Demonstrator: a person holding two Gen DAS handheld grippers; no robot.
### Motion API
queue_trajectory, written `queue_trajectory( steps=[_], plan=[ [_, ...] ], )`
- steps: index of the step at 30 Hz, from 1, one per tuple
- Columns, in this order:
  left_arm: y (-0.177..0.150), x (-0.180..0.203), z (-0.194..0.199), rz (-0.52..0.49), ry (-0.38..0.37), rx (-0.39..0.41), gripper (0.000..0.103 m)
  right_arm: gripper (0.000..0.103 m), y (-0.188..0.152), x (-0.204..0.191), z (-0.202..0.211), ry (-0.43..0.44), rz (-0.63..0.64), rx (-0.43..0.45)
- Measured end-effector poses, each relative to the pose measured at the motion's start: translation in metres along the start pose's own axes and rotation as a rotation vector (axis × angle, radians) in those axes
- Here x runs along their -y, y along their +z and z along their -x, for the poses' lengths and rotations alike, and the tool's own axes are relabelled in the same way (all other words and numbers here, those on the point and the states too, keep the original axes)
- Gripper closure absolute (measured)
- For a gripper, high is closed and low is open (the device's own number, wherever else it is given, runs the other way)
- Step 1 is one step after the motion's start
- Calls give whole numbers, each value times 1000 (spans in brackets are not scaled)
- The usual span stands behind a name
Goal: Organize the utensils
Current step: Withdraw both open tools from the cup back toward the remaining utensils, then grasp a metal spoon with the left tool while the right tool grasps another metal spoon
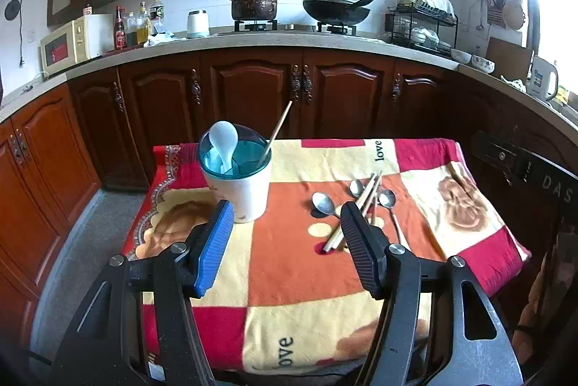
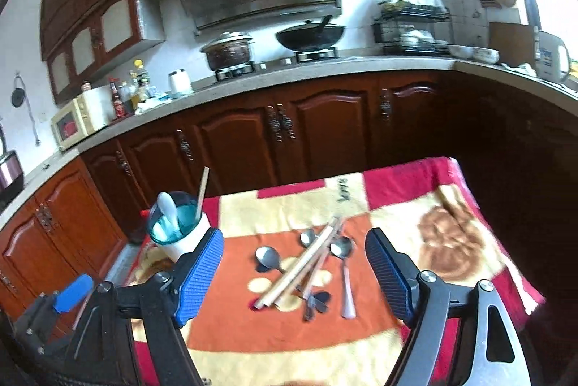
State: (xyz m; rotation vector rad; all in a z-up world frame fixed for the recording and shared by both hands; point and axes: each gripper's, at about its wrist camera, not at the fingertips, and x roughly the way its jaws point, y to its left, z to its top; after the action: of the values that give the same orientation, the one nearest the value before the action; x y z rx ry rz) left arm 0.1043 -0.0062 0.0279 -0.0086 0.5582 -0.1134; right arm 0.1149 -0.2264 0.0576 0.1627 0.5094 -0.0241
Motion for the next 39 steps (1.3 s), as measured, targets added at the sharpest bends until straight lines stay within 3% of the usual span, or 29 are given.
queue_trajectory(
  steps=[12,21,24,29,31,33,39],
  plan=[
    [-3,17,13,5,23,-50,38,22,-12,31,26,12,-79,-36],
    [-7,19,-17,16,12,-111,38,22,-15,48,-3,91,-105,-121],
    [-6,19,-39,28,-4,-156,38,22,-15,56,-17,83,-111,-144],
    [-3,22,-85,42,-42,-223,38,24,-14,71,-59,54,-103,-232],
    [-2,25,-107,42,-62,-254,38,40,-16,74,-82,47,-99,-283],
    [-1,28,-129,40,-90,-281,38,47,-18,78,-105,65,-108,-331],
    [3,46,-192,5,-145,-342,38,56,-24,87,-193,103,-103,-488]
  ],
)
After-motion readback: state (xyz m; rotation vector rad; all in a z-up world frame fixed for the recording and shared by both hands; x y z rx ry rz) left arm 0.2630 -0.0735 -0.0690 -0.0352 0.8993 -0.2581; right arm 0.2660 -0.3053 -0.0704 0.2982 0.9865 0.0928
